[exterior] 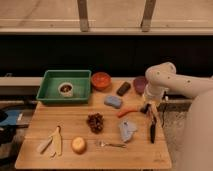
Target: Place brush in red bowl
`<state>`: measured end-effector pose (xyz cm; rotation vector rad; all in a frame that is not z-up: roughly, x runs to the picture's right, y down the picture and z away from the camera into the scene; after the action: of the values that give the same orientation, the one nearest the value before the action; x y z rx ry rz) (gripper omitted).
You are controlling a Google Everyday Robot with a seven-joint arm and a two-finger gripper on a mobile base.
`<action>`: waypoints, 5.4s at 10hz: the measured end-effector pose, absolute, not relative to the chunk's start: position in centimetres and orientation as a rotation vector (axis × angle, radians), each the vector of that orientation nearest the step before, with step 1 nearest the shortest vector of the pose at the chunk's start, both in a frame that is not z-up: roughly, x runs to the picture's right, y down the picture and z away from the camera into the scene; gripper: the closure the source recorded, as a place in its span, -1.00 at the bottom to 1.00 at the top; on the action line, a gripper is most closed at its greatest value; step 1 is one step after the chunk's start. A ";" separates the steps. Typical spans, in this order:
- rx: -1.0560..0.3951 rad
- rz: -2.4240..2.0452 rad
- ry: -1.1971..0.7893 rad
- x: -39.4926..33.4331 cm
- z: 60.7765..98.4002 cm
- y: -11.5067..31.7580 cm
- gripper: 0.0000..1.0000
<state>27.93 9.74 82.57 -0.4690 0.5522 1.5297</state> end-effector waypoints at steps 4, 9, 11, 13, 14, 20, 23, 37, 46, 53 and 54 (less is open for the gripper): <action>-0.520 1.553 0.590 29.1 83.1 12.4 -0.20; -0.633 1.606 0.632 30.5 86.3 14.9 -0.20; -0.674 1.612 0.641 30.8 87.2 15.8 -0.20; -0.710 1.611 0.652 30.8 87.7 16.8 -0.20; -0.719 1.608 0.654 30.7 87.9 17.1 -0.16; -0.725 1.598 0.654 30.6 87.6 17.2 0.94; -0.691 1.586 0.627 29.8 86.9 17.4 1.00; -0.379 1.368 0.310 20.7 82.3 -0.2 1.00; -0.385 1.304 0.263 17.4 82.0 -2.1 1.00; -0.388 1.142 0.232 14.1 85.8 -6.2 1.00; -0.399 1.109 0.219 12.8 86.4 -6.7 1.00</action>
<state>12.79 -6.66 86.38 -0.3986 0.2188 1.1089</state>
